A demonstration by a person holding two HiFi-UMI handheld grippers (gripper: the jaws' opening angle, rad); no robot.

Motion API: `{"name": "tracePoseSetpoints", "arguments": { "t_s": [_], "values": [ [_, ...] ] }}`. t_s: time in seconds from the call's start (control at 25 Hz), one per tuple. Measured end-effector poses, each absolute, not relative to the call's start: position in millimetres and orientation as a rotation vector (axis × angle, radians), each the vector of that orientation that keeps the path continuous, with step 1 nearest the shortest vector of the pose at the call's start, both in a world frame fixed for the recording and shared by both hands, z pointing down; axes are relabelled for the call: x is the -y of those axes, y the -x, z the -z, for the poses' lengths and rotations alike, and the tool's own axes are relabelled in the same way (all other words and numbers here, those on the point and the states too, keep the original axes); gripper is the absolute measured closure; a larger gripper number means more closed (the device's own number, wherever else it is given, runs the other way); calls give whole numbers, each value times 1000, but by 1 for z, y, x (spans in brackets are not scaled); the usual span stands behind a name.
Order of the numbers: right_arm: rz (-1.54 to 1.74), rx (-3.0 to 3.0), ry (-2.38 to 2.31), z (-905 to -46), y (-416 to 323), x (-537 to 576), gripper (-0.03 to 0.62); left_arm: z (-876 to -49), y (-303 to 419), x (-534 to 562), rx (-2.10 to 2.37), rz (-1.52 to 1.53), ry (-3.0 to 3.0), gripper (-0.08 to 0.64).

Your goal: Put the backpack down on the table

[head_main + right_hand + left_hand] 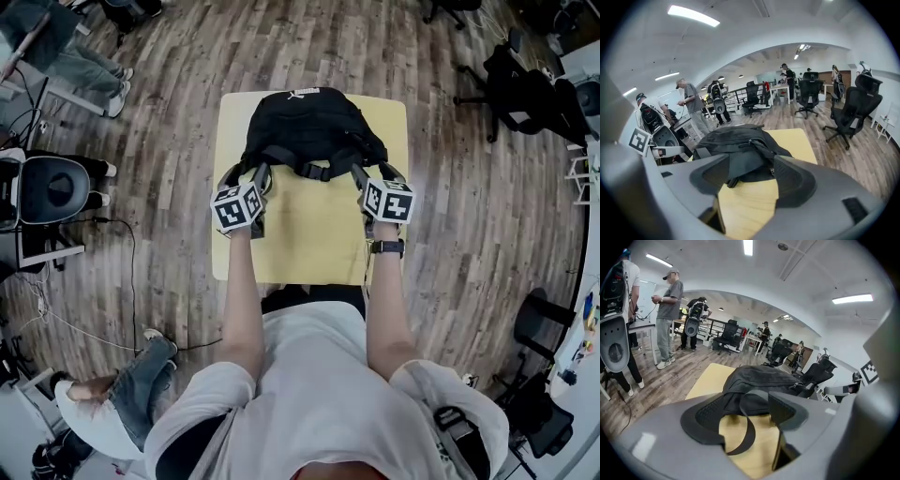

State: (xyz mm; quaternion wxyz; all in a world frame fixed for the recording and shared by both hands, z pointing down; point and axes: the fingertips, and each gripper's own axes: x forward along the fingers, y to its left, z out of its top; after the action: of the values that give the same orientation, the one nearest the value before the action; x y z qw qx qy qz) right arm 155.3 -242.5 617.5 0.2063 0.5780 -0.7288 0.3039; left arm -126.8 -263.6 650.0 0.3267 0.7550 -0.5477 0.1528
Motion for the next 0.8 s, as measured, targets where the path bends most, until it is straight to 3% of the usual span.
{"name": "tracePoseSetpoints", "arguments": {
  "t_s": [0.64, 0.8],
  "values": [
    [-546, 2237, -1705, -499, -100, 236, 325, -540, 98, 249, 1466, -346, -2268, 288],
    [-433, 2276, -1749, -457, -93, 230, 378, -494, 95, 248, 1510, -334, -2350, 314]
  ]
}}
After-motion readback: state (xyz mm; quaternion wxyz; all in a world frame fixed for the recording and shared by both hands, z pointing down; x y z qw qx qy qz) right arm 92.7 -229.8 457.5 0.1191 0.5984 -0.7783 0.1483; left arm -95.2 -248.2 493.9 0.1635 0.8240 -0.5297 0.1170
